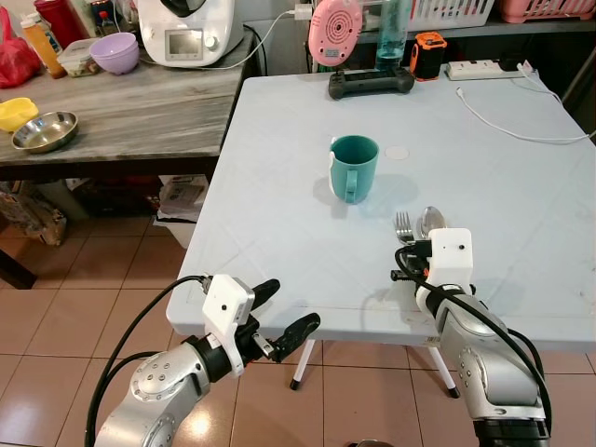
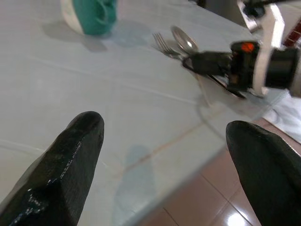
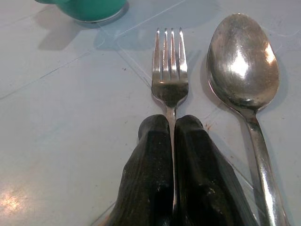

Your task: Setting the table

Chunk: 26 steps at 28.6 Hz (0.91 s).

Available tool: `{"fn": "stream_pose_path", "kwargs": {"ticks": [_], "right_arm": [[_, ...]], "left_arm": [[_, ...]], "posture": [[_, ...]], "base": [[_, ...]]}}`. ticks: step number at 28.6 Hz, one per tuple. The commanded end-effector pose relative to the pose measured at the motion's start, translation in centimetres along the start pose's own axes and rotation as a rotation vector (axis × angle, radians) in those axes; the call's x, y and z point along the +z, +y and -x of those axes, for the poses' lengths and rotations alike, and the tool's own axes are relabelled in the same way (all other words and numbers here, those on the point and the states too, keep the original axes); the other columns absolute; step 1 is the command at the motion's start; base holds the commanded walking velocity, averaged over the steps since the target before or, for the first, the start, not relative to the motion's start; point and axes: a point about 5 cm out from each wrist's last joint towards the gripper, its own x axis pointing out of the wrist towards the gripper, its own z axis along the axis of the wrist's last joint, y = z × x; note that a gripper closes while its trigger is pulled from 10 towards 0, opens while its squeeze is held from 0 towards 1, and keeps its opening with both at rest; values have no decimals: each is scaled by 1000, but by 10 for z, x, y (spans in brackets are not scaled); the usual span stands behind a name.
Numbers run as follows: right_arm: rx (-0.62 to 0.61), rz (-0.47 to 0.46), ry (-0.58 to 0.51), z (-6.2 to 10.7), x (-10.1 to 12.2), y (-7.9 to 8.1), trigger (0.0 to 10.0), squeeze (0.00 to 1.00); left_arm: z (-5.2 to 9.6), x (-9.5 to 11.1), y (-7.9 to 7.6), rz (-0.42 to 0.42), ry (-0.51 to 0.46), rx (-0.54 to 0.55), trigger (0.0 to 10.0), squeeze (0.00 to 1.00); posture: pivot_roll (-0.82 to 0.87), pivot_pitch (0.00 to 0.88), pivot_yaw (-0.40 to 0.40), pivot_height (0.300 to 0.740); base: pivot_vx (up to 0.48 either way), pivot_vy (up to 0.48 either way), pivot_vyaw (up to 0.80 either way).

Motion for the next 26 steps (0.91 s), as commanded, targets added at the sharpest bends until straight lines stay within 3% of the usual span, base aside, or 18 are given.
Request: {"fn": "stream_pose_path", "kwargs": {"ticks": [1,5,12,19,20,22,23,24,26], "right_arm": [[75,-39,25,-2,-6,16,0,0],[68,-61,-65,0,7,15,0,0],[68,-59,-165,2,22,16,0,0],[61,-27,-247,4,36,17,0,0],[61,-19,-263,5,38,18,1020,0],[64,-27,-281,6,40,18,7294,0],[69,-21,-292,7,41,18,9059,0],[66,-1,-311,8,43,18,10000,0],[66,3,-319,8,44,18,10000,0]], "left_arm": [[4,5,10,-35,-24,75,10000,0],[5,9,23,-64,-79,225,10000,0],[5,11,38,-92,-92,404,10000,0],[6,13,47,-81,-108,487,10000,0],[6,13,49,-83,-109,504,10000,0],[7,14,51,-83,-115,528,10000,0],[7,14,53,-83,-120,537,10000,0],[7,15,54,-74,-132,545,10000,0],[7,15,55,-74,-138,558,10000,0]], "posture": [[-136,91,87,740],[-135,93,87,740],[-136,90,90,740],[-137,82,92,740],[-136,82,93,740],[-136,80,92,740],[-136,80,91,740],[-136,78,90,740],[-136,78,89,740]], "base": [[0,0,0],[0,0,0],[0,0,0],[0,0,0],[0,0,0],[0,0,0],[0,0,0],[0,0,0],[0,0,0]]}}
